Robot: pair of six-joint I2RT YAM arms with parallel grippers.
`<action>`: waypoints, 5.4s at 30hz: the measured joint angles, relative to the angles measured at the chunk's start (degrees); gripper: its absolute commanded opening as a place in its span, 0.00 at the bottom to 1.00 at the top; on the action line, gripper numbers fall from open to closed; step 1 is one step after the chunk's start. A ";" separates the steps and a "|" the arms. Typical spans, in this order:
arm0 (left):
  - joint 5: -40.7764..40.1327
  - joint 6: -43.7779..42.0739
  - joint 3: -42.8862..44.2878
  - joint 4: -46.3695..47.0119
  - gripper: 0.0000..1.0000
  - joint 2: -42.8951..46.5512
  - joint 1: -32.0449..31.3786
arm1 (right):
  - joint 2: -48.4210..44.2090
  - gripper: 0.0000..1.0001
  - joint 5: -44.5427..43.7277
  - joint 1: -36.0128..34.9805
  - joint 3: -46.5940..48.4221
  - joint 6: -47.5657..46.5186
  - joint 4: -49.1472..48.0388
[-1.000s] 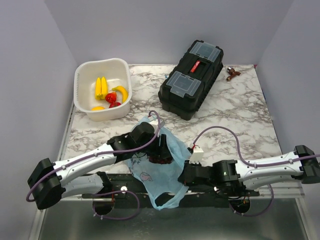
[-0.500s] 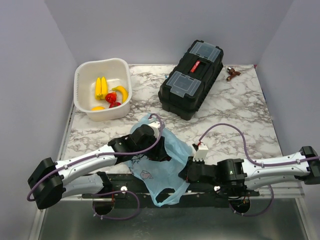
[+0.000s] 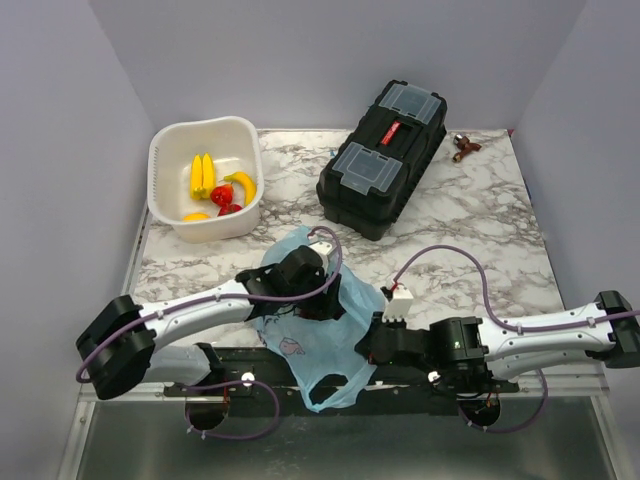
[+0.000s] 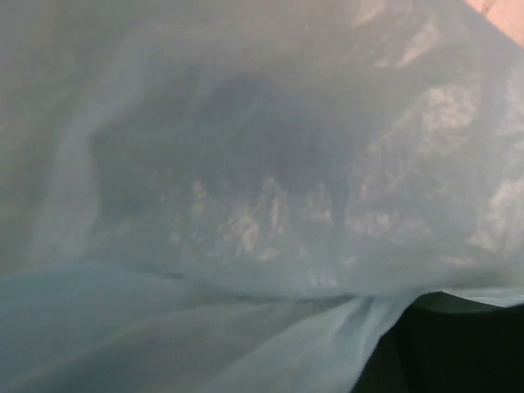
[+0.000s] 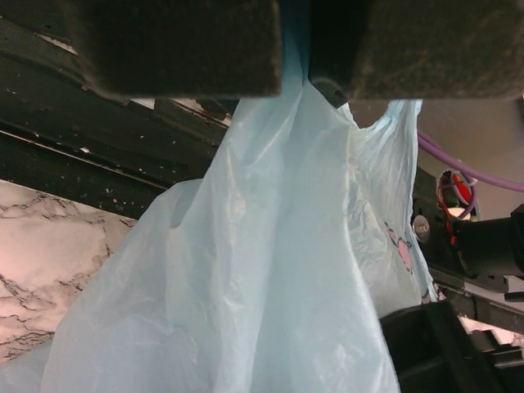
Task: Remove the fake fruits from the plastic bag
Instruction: Take out the fake fruit from the plastic bag, then place the fake fruit in the bin.
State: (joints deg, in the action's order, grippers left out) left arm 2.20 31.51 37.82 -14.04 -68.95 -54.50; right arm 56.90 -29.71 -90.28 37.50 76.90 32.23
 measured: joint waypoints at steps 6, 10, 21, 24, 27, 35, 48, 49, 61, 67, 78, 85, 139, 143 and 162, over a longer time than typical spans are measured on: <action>-0.09 -0.13 2.86 0.74 0.83 -6.64 -0.31 | -2.10 0.01 -0.09 0.00 -1.25 0.48 -0.15; -0.04 -0.35 4.22 1.97 0.83 -11.76 -0.76 | -3.58 0.01 -0.52 0.00 -3.41 1.18 -0.15; 0.48 -0.02 6.38 5.92 0.47 -18.97 -1.88 | -3.10 0.01 -0.85 0.00 -5.55 2.40 -0.02; 0.59 -0.50 6.67 4.98 0.35 -17.99 -1.88 | -2.16 0.01 -0.92 0.00 -5.55 2.36 -0.11; 0.57 -1.09 7.89 1.64 0.26 -17.38 -1.88 | -0.83 0.00 -1.01 0.02 -5.51 2.23 -0.13; 0.63 -2.14 10.93 -5.66 0.17 -9.55 -1.86 | 2.43 0.01 -1.33 1.29 -3.82 0.31 -0.39; 3.04 -0.59 11.41 -9.07 0.10 5.33 -1.79 | 2.25 0.01 -2.23 6.32 1.46 -8.02 -1.73; 3.08 -0.35 11.43 -9.11 0.09 5.70 -1.62 | 2.78 0.01 -1.99 6.49 1.51 -8.48 -1.73; 9.03 2.45 11.98 -7.96 0.05 7.67 1.40 | 7.13 0.01 1.90 7.28 1.81 -8.24 -2.03; 17.31 3.19 11.98 -6.75 0.04 7.80 2.47 | 2.93 0.01 1.88 8.70 1.22 -7.74 -1.27; 29.14 5.81 12.85 -5.07 0.04 13.29 4.55 | 6.32 0.01 1.97 13.11 3.78 -11.34 -0.74; 34.77 5.38 13.05 -5.38 0.03 13.90 4.68 | 7.08 0.01 3.41 17.35 4.26 -12.90 -0.81; 5.07 17.77 36.02 -21.94 0.03 -12.92 60.65 | -5.07 0.01 7.34 19.80 -4.20 -10.38 0.13; 7.58 20.09 39.91 -21.81 0.08 -19.98 63.60 | -5.77 0.01 7.54 19.80 -4.20 -10.21 0.96; 16.72 22.25 48.63 -21.94 0.84 -30.73 69.09 | -4.15 0.01 8.98 19.80 -3.63 -9.75 0.44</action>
State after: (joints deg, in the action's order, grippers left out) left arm 18.92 53.76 86.46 -35.99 -99.68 14.59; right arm 52.75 -20.73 -70.48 33.87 67.16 32.67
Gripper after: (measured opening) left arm 0.790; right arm 0.008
